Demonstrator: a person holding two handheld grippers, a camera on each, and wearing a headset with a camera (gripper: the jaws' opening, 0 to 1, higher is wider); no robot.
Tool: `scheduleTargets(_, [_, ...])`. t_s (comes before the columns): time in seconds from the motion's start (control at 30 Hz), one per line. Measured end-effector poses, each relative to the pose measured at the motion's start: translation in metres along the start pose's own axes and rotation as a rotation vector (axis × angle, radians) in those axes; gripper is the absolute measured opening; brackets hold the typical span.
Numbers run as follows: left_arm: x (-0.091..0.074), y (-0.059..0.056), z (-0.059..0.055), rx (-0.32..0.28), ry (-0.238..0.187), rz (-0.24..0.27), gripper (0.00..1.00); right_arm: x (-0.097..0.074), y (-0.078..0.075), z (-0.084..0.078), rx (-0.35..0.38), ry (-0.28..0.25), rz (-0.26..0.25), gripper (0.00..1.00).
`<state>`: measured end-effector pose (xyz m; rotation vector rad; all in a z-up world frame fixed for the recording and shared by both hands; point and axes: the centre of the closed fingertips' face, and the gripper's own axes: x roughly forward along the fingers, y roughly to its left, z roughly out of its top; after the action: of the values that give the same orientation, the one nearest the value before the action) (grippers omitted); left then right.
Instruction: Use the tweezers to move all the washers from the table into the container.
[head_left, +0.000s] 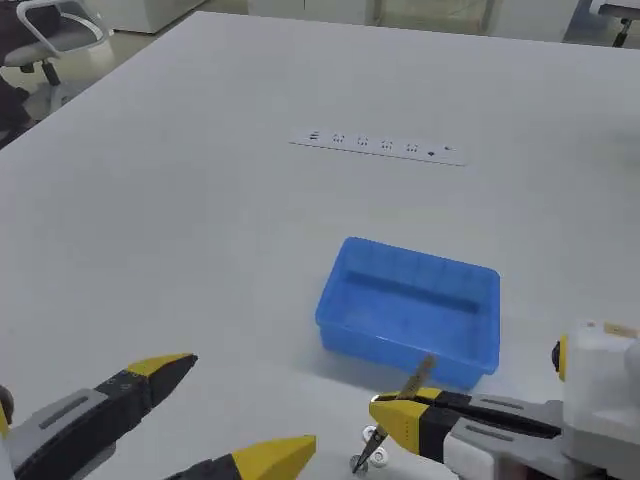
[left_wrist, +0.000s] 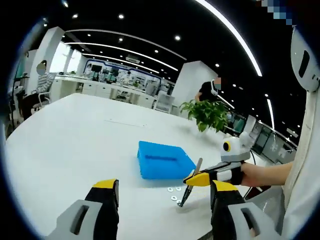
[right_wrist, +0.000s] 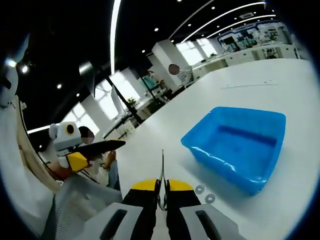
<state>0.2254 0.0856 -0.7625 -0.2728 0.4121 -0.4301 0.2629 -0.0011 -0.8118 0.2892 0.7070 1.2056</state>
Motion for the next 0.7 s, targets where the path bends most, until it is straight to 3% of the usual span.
scheduleTargets(0.03, [-0.001,0.006,0.004,0.042,-0.025,0.031,0.76,-0.002,0.0,0.002,0.006,-0.006,-0.001,0.02])
scheduleTargets(0.07, [-0.001,0.008,0.005,0.046,-0.034,0.048,0.77,-0.004,0.002,0.006,0.014,-0.018,0.003,0.02])
scheduleTargets(0.2, [-0.001,0.011,0.004,0.076,-0.039,0.074,0.77,-0.008,0.003,0.016,0.015,-0.037,0.003,0.02])
scheduleTargets(0.33, [-0.003,0.021,0.0,0.137,-0.003,0.153,0.77,-0.012,0.006,0.029,0.014,-0.075,-0.007,0.02])
scheduleTargets(0.4, [-0.001,0.019,-0.003,0.16,0.015,0.151,0.77,-0.014,0.007,0.035,0.013,-0.093,-0.017,0.02])
scheduleTargets(0.5, [0.001,0.015,-0.008,0.25,0.059,0.147,0.76,-0.019,0.008,0.046,0.004,-0.126,-0.028,0.02])
scheduleTargets(0.57, [0.001,0.012,-0.006,0.25,0.043,0.145,0.74,-0.022,0.008,0.054,-0.001,-0.144,-0.035,0.02])
scheduleTargets(0.7, [-0.003,0.018,0.002,0.219,0.0,0.157,0.74,-0.03,0.004,0.07,-0.02,-0.182,-0.049,0.02])
